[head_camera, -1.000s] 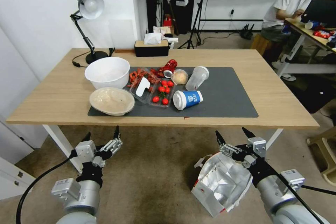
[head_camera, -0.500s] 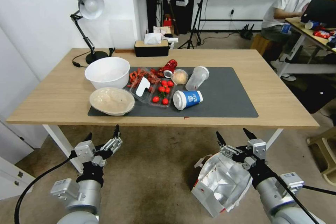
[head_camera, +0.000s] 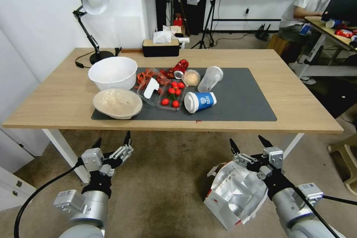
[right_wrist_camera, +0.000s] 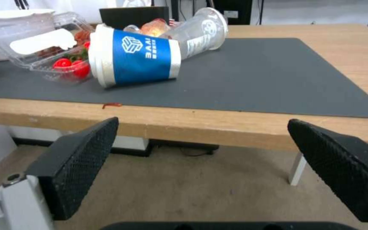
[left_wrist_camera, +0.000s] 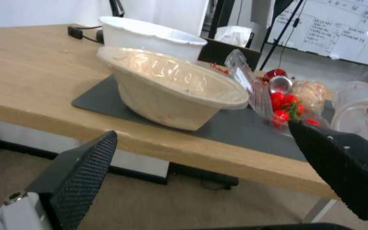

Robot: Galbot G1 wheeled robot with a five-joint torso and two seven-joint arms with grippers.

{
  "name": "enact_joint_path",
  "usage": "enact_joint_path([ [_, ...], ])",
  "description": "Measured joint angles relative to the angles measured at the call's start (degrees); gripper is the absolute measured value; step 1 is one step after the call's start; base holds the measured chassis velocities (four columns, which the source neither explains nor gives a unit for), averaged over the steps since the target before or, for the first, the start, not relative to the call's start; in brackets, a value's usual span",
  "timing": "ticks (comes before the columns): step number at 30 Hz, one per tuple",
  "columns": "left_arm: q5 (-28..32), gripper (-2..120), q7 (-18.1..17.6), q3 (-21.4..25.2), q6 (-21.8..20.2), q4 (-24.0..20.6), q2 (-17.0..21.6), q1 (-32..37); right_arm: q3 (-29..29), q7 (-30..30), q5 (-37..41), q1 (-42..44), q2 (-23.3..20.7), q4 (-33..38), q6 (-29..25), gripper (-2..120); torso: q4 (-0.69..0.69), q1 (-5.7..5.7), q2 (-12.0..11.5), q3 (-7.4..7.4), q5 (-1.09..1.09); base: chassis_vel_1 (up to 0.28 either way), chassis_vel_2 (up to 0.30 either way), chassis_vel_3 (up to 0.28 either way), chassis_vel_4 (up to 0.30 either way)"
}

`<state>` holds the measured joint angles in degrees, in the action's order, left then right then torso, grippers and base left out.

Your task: Pick up the food delivery bag from the floor and place it on the table.

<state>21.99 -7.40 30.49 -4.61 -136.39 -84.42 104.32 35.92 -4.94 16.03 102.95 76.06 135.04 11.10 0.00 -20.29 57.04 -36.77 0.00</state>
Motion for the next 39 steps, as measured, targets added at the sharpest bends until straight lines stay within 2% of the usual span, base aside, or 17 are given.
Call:
enact_joint_path([
  [39,-1.16,100,0.53,0.3,0.16,1.93,-0.39,-0.65,-0.78,-1.4,1.47,-0.73,0.77,-0.23,0.37,100,0.0,4.62,-10.67,6.06,0.0,0.0,0.0,0.0,0.0],
])
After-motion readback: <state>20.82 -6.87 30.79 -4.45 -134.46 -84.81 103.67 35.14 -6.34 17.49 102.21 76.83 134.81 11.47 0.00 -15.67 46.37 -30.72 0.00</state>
